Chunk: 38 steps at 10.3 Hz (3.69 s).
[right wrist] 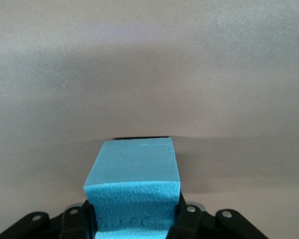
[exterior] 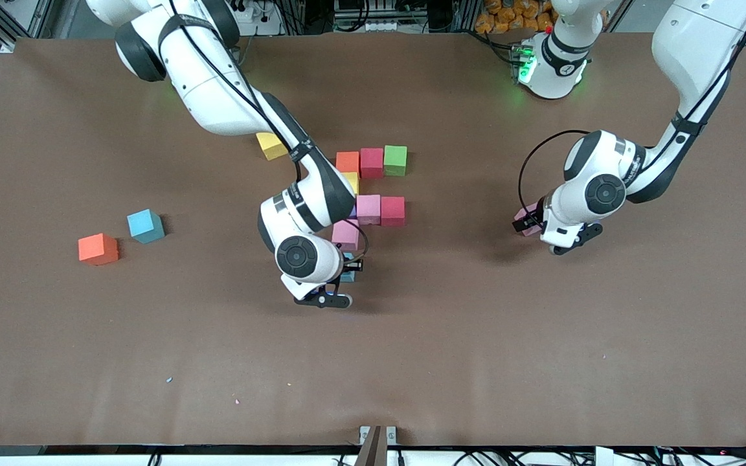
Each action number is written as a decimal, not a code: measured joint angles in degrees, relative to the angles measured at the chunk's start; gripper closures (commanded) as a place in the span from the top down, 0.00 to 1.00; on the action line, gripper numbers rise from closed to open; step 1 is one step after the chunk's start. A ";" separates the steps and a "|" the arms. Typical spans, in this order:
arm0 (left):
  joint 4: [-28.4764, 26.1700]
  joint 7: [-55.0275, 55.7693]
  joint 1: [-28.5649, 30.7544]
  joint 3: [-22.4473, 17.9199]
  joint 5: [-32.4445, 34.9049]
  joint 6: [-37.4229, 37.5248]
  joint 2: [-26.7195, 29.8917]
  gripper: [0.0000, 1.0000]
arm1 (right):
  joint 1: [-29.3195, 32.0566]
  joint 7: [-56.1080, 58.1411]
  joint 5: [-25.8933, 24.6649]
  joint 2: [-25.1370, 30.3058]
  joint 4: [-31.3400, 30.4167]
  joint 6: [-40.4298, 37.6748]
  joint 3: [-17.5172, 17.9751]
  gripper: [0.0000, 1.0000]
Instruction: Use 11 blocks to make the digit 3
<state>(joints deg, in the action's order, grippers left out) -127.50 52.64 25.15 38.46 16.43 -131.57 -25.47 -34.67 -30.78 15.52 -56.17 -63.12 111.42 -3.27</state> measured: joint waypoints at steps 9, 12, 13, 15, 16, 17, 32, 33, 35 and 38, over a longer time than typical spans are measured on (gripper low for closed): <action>2.86 0.18 0.49 -0.07 0.27 2.78 -2.76 0.87 | -1.78 -1.95 -0.82 -0.29 0.07 -2.09 0.03 0.00; 3.31 0.19 0.45 -0.03 0.29 3.71 -2.63 0.35 | -1.95 -2.13 -0.87 -0.32 0.08 -2.27 0.03 0.00; 3.78 0.24 0.36 0.06 0.29 3.72 -2.64 0.14 | -1.95 -2.15 -0.88 -0.31 0.09 -2.47 0.01 0.00; 5.77 0.85 0.23 0.12 0.27 4.70 -2.68 0.08 | -1.91 -2.28 -0.88 -0.31 0.16 -3.12 -0.07 0.00; 7.35 1.96 0.16 0.15 0.25 6.08 -2.73 0.08 | -1.91 -2.34 -0.88 -0.31 0.17 -3.17 -0.08 0.00; 9.58 3.94 -0.38 0.25 0.07 7.95 -2.93 0.08 | -1.91 -2.41 -0.88 -0.32 0.17 -3.18 -0.08 0.00; 32.05 40.94 -12.45 0.17 -8.30 11.32 -15.33 0.04 | -1.39 -2.67 -0.91 -0.38 0.27 -3.00 -0.22 0.00; 33.41 43.93 -13.96 -0.22 -8.30 11.32 -15.94 0.04 | -1.40 -2.67 -0.91 -0.39 0.27 -3.00 -0.22 0.00; 36.19 48.52 -17.52 -2.20 -8.31 11.31 -17.64 0.03 | -1.41 -2.66 -0.91 -0.39 0.27 -3.01 -0.22 0.00; 38.85 53.24 -22.10 -5.23 -8.31 11.27 -18.73 0.03 | -1.39 -2.63 -0.86 -0.41 0.23 -3.05 -0.20 0.00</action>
<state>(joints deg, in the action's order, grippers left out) -88.65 105.88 3.04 33.23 8.12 -120.30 -44.20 -36.05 -33.40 14.66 -56.58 -62.89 108.38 -3.47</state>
